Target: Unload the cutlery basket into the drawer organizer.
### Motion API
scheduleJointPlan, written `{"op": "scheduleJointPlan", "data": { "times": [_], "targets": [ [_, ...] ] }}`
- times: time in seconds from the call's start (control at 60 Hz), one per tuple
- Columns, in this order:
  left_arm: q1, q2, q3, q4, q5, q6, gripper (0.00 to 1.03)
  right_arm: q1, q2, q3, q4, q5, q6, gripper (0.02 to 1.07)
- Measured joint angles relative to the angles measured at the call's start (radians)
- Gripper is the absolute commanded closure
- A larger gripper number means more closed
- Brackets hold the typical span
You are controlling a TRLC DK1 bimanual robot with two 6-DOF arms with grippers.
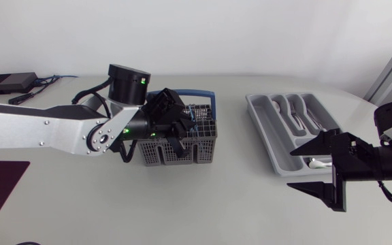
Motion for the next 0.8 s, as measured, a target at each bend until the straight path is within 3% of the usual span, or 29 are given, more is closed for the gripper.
{"op": "scheduleJointPlan", "data": {
  "times": [0.4,0.8],
  "targets": [
    [0.002,0.012,0.022,-0.003,0.0,0.0,0.97,0.013,0.0,-0.002,0.0,0.0,0.0,0.07],
    [0.002,-0.042,0.027,-0.062,0.003,0.0,0.97,0.035,-0.035,-0.006,0.0,0.0,0.005,0.07]
  ]
}}
